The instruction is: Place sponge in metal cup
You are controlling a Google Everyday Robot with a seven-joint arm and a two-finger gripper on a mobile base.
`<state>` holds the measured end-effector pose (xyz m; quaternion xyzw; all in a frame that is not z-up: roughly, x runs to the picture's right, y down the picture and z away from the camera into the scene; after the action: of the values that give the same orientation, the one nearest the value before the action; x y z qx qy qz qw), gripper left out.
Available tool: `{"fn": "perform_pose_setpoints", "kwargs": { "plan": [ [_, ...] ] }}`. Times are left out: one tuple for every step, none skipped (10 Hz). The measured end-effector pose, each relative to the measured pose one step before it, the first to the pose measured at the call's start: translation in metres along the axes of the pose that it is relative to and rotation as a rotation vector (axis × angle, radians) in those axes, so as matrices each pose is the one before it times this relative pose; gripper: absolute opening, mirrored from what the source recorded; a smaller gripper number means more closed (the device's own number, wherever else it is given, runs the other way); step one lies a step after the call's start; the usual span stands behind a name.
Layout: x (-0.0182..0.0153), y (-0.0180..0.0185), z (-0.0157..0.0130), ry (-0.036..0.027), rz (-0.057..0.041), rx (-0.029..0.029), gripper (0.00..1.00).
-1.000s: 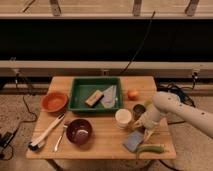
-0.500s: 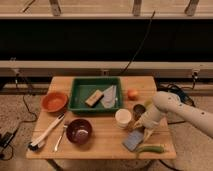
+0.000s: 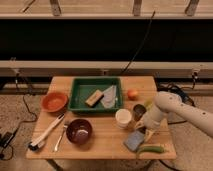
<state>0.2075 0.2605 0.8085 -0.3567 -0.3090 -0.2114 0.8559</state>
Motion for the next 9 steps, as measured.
{"fn": "perform_pose_setpoints", "kwargs": {
  "plan": [
    [0.00186, 0.00151, -0.00596, -0.00041, 0.00778, 0.00694, 0.0],
    [0.00249, 0.00192, -0.00585, -0.00081, 0.00782, 0.00866, 0.0],
    [0.00181, 0.00103, -0.00547, 0.00092, 0.00554, 0.0086, 0.0],
    [0.00475, 0.00281, -0.01225, 0.00202, 0.01056, 0.0156, 0.0],
    [0.00568, 0.00118, -0.01969, 0.00718, 0.01351, 0.01973, 0.0],
    [0.00237, -0.00482, -0.01569, 0.01061, 0.00147, 0.01479, 0.0],
    [0.00191, -0.00589, -0.01287, 0.01165, -0.00147, 0.01223, 0.0],
    [0.00659, -0.01289, -0.02155, 0.02158, -0.00341, 0.02266, 0.0],
    [0.00571, -0.00601, -0.00836, 0.01137, 0.00148, 0.0115, 0.0]
  ]
}}
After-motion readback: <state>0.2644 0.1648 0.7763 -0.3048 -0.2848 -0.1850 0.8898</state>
